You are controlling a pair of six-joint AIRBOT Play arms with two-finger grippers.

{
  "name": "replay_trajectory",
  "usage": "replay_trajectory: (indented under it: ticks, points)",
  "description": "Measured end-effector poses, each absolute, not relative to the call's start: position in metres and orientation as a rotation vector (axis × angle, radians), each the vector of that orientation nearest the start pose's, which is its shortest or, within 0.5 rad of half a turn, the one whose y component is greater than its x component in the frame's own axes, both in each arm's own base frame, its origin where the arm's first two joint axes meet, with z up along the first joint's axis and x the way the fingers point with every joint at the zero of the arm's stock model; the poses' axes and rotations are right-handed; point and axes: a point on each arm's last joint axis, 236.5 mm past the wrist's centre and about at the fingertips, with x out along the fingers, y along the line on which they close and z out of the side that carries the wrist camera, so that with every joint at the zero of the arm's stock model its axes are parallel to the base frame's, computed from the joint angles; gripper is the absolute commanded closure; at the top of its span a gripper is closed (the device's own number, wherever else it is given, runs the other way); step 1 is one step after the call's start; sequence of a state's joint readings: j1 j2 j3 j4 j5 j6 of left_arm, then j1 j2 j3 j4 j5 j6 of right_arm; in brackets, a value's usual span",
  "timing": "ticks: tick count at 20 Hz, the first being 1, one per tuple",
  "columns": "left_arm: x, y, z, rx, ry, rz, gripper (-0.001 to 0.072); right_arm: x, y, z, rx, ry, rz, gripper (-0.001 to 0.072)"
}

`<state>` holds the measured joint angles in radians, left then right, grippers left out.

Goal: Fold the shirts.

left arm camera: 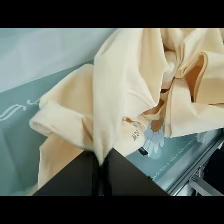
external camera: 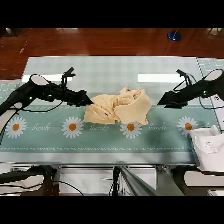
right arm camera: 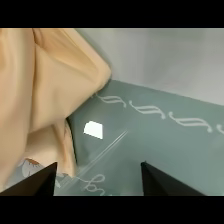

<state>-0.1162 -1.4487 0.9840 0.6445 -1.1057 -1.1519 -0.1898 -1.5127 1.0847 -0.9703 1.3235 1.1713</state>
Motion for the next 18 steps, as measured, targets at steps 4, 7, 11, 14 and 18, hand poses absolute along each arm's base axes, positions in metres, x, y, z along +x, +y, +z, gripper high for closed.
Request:
replay_trajectory:
  ticks: [4,7,11,14,18]
  points:
    - [0.345,-0.21,-0.031,-0.553,1.357,-0.694,0.0673,0.351,0.097,-0.084,0.461,1.49,0.498,0.0121]
    - [0.344,-0.21,-0.031,-0.553,1.359,-0.695,0.0673,0.367,0.117,-0.09,0.457,1.422,0.491,0.0122]
    - [0.344,-0.21,-0.031,-0.553,1.36,-0.696,0.0673,0.381,0.146,-0.098,0.512,1.379,0.478,0.0171]
    - [0.344,-0.21,-0.031,-0.552,1.359,-0.696,0.0673,0.381,0.178,-0.106,0.595,1.394,0.504,0.0429]
    - [0.345,-0.21,-0.031,-0.553,1.358,-0.695,0.0673,0.373,0.213,-0.113,0.634,1.414,0.56,0.0702]
